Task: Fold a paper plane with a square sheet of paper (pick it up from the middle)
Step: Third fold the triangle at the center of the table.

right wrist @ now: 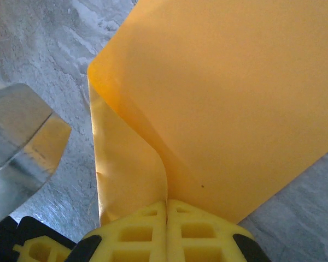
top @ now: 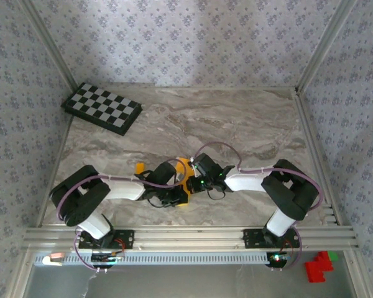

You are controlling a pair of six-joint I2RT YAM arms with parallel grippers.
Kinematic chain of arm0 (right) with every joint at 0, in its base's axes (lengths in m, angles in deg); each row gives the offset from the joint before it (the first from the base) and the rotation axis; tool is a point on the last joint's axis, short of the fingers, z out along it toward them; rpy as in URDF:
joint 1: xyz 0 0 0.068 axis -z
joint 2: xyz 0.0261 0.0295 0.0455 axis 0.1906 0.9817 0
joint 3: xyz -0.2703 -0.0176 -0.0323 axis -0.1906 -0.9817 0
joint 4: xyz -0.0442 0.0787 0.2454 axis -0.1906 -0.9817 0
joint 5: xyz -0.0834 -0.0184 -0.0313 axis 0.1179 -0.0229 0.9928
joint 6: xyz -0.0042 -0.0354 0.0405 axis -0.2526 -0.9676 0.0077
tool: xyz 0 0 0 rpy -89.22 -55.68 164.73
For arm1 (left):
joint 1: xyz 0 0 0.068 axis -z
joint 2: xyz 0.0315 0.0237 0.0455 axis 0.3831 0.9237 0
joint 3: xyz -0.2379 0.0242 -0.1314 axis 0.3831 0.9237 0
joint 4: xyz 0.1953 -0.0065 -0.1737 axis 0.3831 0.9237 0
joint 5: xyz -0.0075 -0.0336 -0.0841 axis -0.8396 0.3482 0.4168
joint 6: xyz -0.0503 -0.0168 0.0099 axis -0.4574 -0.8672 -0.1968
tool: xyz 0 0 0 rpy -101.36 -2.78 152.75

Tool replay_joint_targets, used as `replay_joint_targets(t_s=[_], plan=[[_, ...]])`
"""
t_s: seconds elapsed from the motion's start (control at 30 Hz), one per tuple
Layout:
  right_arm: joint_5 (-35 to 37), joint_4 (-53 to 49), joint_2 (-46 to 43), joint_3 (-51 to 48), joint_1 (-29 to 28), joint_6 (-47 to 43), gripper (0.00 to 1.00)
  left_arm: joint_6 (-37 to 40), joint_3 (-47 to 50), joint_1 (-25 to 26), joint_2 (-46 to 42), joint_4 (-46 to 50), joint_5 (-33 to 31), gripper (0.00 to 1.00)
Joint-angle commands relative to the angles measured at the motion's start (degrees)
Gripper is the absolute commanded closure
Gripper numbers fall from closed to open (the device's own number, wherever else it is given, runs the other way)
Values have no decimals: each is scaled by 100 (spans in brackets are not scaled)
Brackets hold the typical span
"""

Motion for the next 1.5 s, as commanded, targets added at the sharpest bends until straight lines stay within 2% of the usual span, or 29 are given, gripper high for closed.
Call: replay_joint_targets(t_s=[0.0,0.27,0.47,0.67,1.13,1.47], plan=[[405,-834,216,-322,50,11,95,-28,83,39,113,35,44,91],[382,-823,232,-318,58,-21,96,220,-53,-107,-589,601,-97,87],[358,-794,264,-298,67,-23,96,723,-158,-925,-1029,1186,-55,86],[345,-771,325,-245,64,-37,96,1084,-597,-1400,-660,1248,148,87],[280,-789,449,-155,109,-103,96,1403,-1365,-1453,589,1122,127,87],[241,-793,475,-164,167,-148,96,1501,-1171,-1682,943,984,124,88]])
